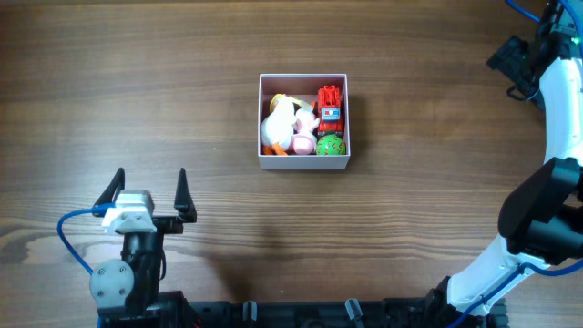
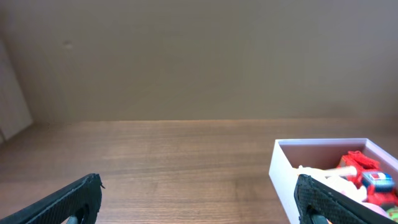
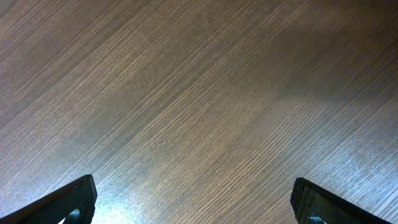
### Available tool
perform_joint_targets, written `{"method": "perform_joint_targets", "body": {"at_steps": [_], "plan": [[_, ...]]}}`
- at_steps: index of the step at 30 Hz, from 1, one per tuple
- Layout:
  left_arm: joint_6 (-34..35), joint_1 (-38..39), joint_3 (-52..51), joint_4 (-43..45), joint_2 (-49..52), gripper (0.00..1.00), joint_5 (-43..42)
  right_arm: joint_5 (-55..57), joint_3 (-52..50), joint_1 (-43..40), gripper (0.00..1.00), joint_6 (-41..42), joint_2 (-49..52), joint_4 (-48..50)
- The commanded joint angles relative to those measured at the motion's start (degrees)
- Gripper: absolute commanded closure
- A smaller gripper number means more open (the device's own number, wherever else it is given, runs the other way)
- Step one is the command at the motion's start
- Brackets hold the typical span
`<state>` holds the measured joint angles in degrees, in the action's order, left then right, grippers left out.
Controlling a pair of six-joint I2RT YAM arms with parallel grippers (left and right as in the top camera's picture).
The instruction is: Pack container
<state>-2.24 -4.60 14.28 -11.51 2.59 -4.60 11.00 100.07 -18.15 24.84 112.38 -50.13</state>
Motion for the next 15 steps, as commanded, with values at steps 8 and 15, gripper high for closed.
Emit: {"method": "perform_joint_targets", "body": {"at_steps": [8, 15], "plan": [[5.8, 1.7, -2.6, -1.5, -2.4, 0.00, 4.5, 1.0, -0.2, 0.2, 0.00, 0.8, -0.7, 0.0], [11.3, 2.1, -9.3, 3.5, -2.4, 0.00, 4.8, 1.0, -0.2, -0.1, 0.00, 0.8, -0.7, 0.7]]}}
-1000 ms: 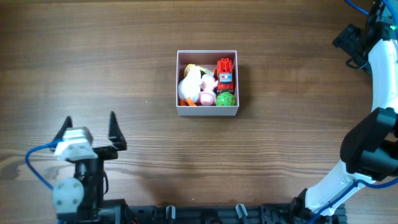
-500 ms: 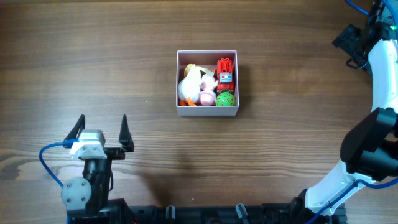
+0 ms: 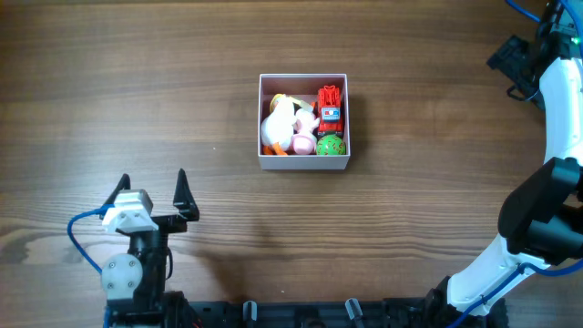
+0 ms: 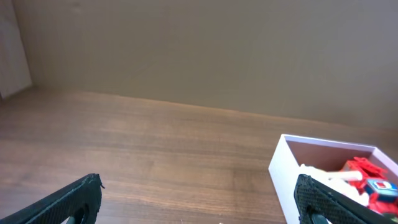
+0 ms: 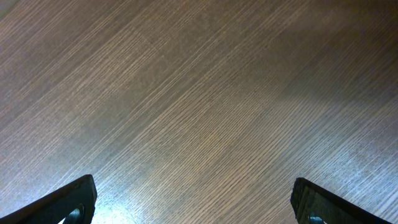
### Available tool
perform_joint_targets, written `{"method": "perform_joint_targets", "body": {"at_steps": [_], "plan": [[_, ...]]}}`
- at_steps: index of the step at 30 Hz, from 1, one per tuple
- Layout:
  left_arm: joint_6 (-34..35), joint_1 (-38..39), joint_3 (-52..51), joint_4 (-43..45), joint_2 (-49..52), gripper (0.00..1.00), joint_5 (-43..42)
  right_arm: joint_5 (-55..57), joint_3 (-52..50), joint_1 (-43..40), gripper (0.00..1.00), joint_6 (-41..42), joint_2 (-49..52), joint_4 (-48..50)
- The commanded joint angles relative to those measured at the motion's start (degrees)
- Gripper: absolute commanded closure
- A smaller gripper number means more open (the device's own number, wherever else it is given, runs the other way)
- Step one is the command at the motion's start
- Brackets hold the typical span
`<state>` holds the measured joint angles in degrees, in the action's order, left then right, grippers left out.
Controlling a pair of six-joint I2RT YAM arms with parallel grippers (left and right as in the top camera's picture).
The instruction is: Pack container
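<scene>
A white open box (image 3: 303,162) stands on the wooden table, a little right of centre. It holds a white duck toy (image 3: 279,119), a pink toy (image 3: 303,138), a red truck (image 3: 330,106) and a green ball (image 3: 331,145). The box (image 4: 292,171) also shows at the right in the left wrist view. My left gripper (image 3: 152,193) is open at the near left, empty, well short of the box. My right gripper (image 5: 196,199) is open over bare wood; its arm (image 3: 556,82) reaches to the far right corner.
The wooden table (image 3: 137,82) stretches around the box. The right arm's base and links (image 3: 533,228) stand along the right edge. A blue cable (image 3: 80,239) loops beside the left arm.
My left arm has drawn back slightly toward the near edge and its camera has tilted, so the table's far edge sits higher in its view. The right arm and the box are unchanged.
</scene>
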<state>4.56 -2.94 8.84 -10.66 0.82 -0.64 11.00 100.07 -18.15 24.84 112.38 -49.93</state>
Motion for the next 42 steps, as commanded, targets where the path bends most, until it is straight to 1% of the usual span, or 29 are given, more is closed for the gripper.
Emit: {"method": "perform_joint_targets", "body": {"at_steps": [1, 3, 5, 7, 9, 12, 42], "plan": [[5.4, 0.4, -5.2, 4.2, -0.7, 0.00, 1.0, 1.0, -0.2, -0.1, 0.00, 0.8, -0.7, 0.4], [6.7, 0.4, -7.8, 7.0, -0.7, 0.00, 1.0, 1.0, -0.2, -0.1, 0.00, 0.8, -0.7, 0.4], [6.8, 0.4, -8.5, 6.5, -0.7, 0.00, 1.0, 1.0, -0.2, -0.1, 0.00, 0.8, -0.7, 0.4], [5.8, 0.4, -8.5, 6.6, -0.7, 0.00, 1.7, 1.0, -0.2, -0.1, 0.00, 0.8, -0.7, 0.4], [3.2, 0.4, -8.5, 6.6, -0.7, 0.00, 1.6, 1.0, -0.2, -0.1, 0.00, 0.8, -0.7, 0.4], [2.0, 0.4, -8.5, 6.6, -0.7, 0.00, 1.6, 1.0, -0.2, -0.1, 0.00, 0.8, -0.7, 0.4], [1.9, 0.4, -8.5, 6.6, -0.7, 0.00, 1.6, 1.0, -0.2, -0.1, 0.00, 0.8, -0.7, 0.4]]}}
